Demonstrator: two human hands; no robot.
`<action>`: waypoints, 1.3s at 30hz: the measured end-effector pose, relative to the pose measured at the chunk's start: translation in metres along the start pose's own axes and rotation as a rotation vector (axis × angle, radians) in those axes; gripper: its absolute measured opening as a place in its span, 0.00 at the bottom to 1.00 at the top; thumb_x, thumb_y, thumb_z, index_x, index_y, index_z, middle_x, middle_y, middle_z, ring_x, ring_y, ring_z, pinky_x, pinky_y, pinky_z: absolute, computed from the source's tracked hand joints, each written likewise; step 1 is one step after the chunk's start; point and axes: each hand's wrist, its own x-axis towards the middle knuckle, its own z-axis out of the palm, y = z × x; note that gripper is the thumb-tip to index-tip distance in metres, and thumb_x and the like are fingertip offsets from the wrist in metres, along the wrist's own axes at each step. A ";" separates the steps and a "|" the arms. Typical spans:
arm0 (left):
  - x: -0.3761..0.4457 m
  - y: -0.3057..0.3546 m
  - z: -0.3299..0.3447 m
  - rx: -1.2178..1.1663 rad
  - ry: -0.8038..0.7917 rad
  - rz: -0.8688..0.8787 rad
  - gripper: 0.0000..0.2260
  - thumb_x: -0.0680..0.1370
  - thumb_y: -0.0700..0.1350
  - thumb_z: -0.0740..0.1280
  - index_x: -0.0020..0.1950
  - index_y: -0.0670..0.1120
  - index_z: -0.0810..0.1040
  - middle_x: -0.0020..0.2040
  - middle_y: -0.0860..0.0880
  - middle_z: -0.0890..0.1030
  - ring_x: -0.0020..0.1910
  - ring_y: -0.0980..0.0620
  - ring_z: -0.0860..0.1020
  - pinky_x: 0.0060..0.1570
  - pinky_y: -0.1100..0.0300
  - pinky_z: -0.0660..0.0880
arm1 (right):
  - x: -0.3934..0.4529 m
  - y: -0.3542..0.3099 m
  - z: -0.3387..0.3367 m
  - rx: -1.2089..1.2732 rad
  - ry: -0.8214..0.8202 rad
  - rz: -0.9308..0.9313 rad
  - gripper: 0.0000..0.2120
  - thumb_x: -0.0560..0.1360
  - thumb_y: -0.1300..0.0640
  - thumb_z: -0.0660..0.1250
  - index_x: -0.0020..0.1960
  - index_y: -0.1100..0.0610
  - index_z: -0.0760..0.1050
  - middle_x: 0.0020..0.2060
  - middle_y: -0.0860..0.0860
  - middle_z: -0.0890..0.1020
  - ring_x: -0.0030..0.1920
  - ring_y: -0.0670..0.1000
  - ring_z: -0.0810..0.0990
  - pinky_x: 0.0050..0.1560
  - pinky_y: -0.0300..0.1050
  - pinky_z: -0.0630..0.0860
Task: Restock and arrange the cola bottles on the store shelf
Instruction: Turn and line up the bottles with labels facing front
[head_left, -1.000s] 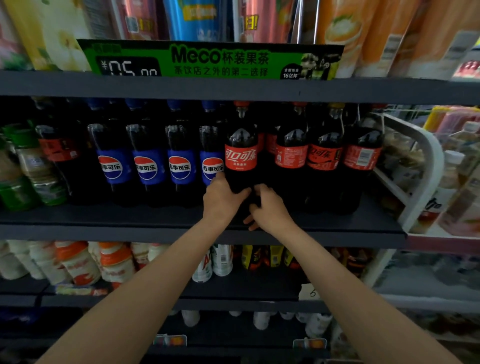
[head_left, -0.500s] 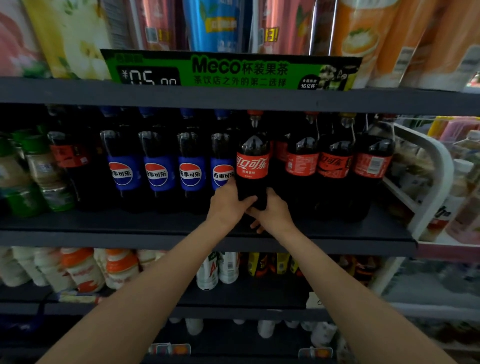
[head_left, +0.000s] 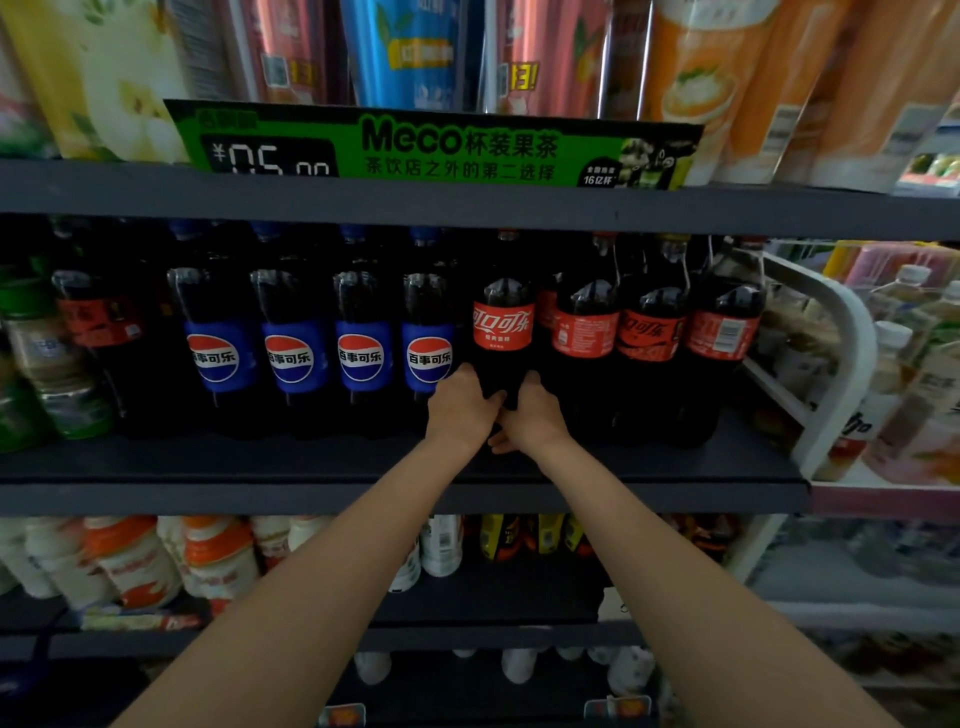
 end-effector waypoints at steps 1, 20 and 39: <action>0.001 0.000 0.000 0.000 -0.002 0.001 0.15 0.76 0.43 0.66 0.59 0.36 0.71 0.57 0.38 0.78 0.56 0.41 0.76 0.49 0.55 0.72 | 0.001 0.000 0.001 0.000 0.001 0.002 0.26 0.78 0.64 0.60 0.73 0.57 0.54 0.60 0.61 0.73 0.34 0.53 0.78 0.35 0.47 0.81; -0.021 -0.025 -0.012 0.003 0.124 0.137 0.12 0.76 0.39 0.64 0.60 0.40 0.76 0.54 0.42 0.81 0.53 0.46 0.80 0.50 0.57 0.76 | 0.001 -0.005 -0.003 -0.111 -0.074 0.032 0.28 0.79 0.57 0.61 0.73 0.58 0.51 0.65 0.63 0.70 0.40 0.58 0.82 0.33 0.45 0.80; -0.013 -0.028 -0.028 0.285 0.235 -0.071 0.22 0.75 0.51 0.67 0.60 0.37 0.70 0.59 0.39 0.76 0.61 0.42 0.73 0.56 0.52 0.73 | -0.005 -0.015 -0.005 -0.076 -0.115 0.109 0.32 0.79 0.60 0.62 0.76 0.56 0.47 0.65 0.63 0.69 0.47 0.60 0.82 0.48 0.54 0.81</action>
